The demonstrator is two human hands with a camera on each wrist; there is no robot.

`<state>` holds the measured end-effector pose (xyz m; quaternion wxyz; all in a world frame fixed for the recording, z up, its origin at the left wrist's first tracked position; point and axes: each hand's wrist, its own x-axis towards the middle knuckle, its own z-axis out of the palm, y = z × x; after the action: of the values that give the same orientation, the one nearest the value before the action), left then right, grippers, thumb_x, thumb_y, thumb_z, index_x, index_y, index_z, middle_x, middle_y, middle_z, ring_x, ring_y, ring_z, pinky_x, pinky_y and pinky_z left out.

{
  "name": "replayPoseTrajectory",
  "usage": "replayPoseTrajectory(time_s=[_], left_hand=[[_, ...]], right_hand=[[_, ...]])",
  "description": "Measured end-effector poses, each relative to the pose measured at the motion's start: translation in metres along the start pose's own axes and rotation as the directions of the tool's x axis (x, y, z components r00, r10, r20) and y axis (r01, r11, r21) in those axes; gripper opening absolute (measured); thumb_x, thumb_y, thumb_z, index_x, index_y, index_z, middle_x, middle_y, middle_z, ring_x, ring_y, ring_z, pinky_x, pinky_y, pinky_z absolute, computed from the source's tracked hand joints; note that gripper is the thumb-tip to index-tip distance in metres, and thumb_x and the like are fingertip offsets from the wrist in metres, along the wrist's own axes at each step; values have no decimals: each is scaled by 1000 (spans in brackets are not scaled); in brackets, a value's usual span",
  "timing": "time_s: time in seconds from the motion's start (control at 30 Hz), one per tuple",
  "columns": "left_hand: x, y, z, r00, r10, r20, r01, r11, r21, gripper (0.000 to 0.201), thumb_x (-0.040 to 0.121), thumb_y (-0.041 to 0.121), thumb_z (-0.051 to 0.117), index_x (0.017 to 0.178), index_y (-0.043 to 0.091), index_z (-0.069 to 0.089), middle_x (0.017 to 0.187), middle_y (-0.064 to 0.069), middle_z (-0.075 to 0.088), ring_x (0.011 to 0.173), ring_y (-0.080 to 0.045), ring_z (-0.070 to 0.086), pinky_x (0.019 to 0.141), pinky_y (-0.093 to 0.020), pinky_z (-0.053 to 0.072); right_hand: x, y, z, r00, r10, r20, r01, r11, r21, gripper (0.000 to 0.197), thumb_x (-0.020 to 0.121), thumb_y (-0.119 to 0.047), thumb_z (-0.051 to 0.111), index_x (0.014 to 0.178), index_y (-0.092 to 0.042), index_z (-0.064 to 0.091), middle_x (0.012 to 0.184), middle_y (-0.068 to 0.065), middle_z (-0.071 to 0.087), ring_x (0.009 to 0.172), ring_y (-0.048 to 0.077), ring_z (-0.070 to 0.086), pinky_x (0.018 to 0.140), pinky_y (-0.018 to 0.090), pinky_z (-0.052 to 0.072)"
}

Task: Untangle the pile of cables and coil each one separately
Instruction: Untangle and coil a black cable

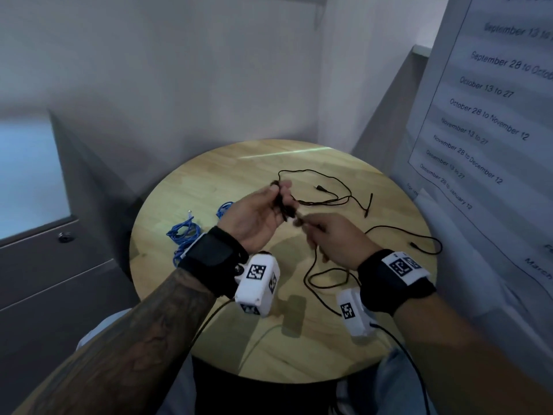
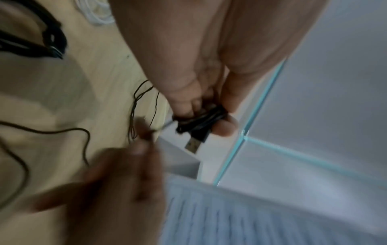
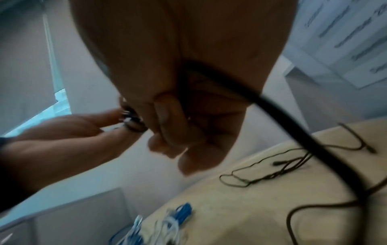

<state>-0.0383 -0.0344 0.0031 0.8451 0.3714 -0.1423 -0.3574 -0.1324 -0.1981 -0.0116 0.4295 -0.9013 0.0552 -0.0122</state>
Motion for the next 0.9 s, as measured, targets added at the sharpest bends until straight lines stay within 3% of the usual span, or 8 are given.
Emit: replayPoseTrajectory(time_s=[0.17, 0.3, 0.37, 0.43, 0.53, 0.67, 0.77, 0.9], left_hand=[[7, 0, -13, 970, 131, -206, -118, 990, 75, 17, 103, 7, 36, 104, 3, 53, 87, -7, 58, 81, -19, 59, 87, -34, 52], [0, -9, -5, 936, 306, -173, -167, 821, 546, 17, 98, 0, 49, 100, -5, 65, 86, -11, 66, 72, -15, 64, 70, -25, 54], [-3, -10, -2, 946, 312, -86, -146, 648, 748, 18, 97, 0, 51, 100, -8, 67, 86, -14, 67, 65, -8, 63, 64, -20, 53], [-8, -11, 4, 982, 185, -36, -88, 619, 781, 24, 101, 6, 46, 101, -6, 67, 81, -14, 65, 61, -8, 61, 58, -19, 49], [-14, -15, 15, 999, -36, 31, 6, 738, 675, 34, 105, 13, 35, 105, -7, 64, 81, -13, 62, 71, -19, 58, 66, -23, 47], [-16, -16, 20, 986, -122, 112, 49, 862, 505, 25, 101, 2, 37, 109, -8, 58, 76, -8, 54, 67, -15, 52, 75, -29, 46], [-14, -10, 19, 985, -93, 143, 51, 962, 270, 22, 100, 7, 38, 106, -3, 57, 77, -6, 53, 68, -16, 53, 79, -31, 52], [-4, 4, 8, 998, 60, -15, -60, 996, -58, 23, 101, 13, 34, 103, 4, 55, 79, -3, 58, 73, -16, 61, 83, -30, 54]], right_hand=[[-13, -22, 13, 993, -96, 72, 105, 986, -133, 29, 103, -33, 52, 98, -12, 71, 59, -6, 50, 50, 6, 41, 55, 30, 40], [-23, -39, -1, 992, -127, -21, 126, 991, -48, 25, 98, -31, 61, 85, -13, 72, 50, -15, 45, 48, 4, 41, 52, 36, 48], [-28, -45, -12, 983, -143, -115, 154, 984, 86, 21, 97, -19, 65, 81, -6, 70, 50, -19, 53, 48, -1, 47, 50, 19, 43], [-27, -47, -21, 958, -183, -220, 217, 966, 141, 17, 95, -10, 65, 80, -5, 69, 59, -17, 64, 54, -4, 54, 58, 10, 42], [-15, -34, -27, 920, -182, -347, 220, 973, 74, 17, 96, -15, 65, 81, -7, 69, 64, -12, 59, 60, -1, 50, 62, 13, 40], [-1, -14, -27, 929, -119, -349, 162, 982, 97, 19, 99, -23, 62, 86, -11, 71, 72, -5, 63, 67, 2, 52, 66, 16, 42], [0, -8, -19, 965, -81, -249, 105, 991, 82, 27, 104, -26, 53, 85, -16, 69, 66, -3, 56, 59, 2, 47, 60, 20, 38], [-7, -9, -3, 1000, -16, 10, 16, 997, -80, 26, 104, -35, 49, 93, -32, 71, 63, -7, 56, 51, 2, 45, 52, 17, 36]])
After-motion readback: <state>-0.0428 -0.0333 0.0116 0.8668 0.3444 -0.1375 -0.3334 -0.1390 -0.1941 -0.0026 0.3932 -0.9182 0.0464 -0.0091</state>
